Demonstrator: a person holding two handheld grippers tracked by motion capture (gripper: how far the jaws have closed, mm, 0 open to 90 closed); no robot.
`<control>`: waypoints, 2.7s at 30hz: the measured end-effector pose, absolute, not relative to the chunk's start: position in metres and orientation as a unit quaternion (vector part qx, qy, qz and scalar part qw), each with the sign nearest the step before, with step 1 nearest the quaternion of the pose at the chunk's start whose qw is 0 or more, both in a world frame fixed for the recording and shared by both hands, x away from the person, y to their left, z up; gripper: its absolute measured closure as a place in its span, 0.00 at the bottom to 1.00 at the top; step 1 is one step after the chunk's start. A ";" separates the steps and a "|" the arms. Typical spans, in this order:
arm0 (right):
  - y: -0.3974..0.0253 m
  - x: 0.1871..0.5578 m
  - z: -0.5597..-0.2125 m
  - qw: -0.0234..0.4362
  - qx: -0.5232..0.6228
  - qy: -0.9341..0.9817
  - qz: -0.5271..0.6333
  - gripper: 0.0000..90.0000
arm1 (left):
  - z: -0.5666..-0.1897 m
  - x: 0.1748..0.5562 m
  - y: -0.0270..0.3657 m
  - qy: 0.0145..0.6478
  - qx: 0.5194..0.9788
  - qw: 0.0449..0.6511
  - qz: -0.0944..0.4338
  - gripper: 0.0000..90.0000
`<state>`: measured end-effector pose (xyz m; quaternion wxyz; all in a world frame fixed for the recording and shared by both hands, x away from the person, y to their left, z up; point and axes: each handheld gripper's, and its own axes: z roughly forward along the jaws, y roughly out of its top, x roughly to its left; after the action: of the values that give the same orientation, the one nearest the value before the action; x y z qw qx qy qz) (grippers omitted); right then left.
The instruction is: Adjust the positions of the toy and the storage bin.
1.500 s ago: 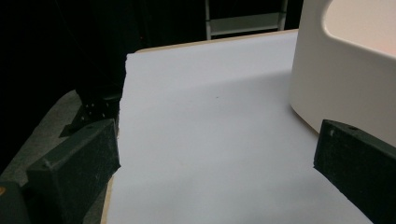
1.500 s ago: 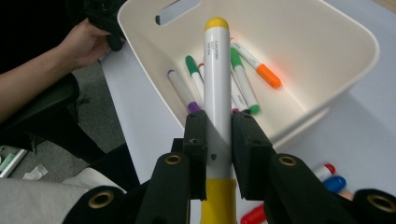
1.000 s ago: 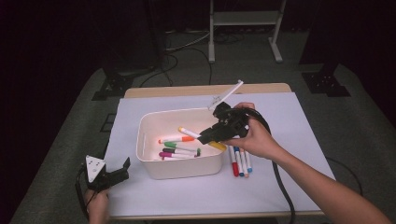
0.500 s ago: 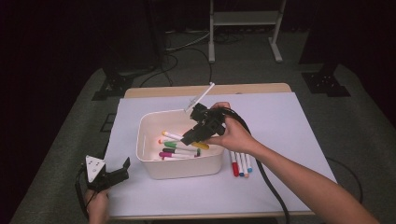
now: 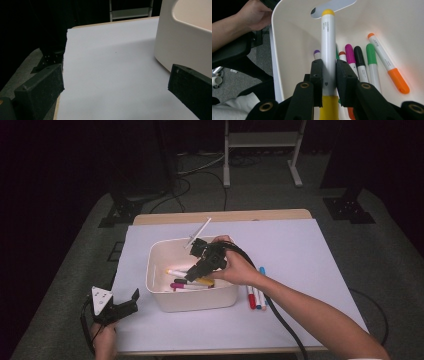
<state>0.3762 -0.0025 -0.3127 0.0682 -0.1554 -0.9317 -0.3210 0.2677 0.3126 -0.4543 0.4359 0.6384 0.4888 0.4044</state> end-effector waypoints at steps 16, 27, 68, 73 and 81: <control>0.022 0.382 -0.338 0.085 -0.142 -0.943 -0.288 0.84 | -0.454 0.268 0.313 0.490 0.639 0.436 0.402 0.00; 0.027 0.381 -0.343 0.085 -0.133 -0.949 -0.272 0.84 | -0.454 0.267 0.313 0.489 0.640 0.436 0.402 0.00; -0.122 0.375 -0.283 0.021 -0.246 -0.893 -0.376 0.64 | -0.454 0.268 0.313 0.490 0.638 0.435 0.405 0.00; -0.146 0.373 -0.283 0.014 -0.266 -0.885 -0.382 0.64 | -0.454 0.268 0.313 0.490 0.638 0.434 0.405 0.00; -0.173 0.372 -0.290 0.006 -0.289 -0.875 -0.388 0.63 | -0.454 0.268 0.313 0.492 0.637 0.434 0.405 0.00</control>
<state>0.3717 -0.1733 -0.2900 0.0061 -0.2895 -0.8751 -0.3877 0.2678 0.3126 -0.4543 0.4342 0.6369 0.4915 0.4052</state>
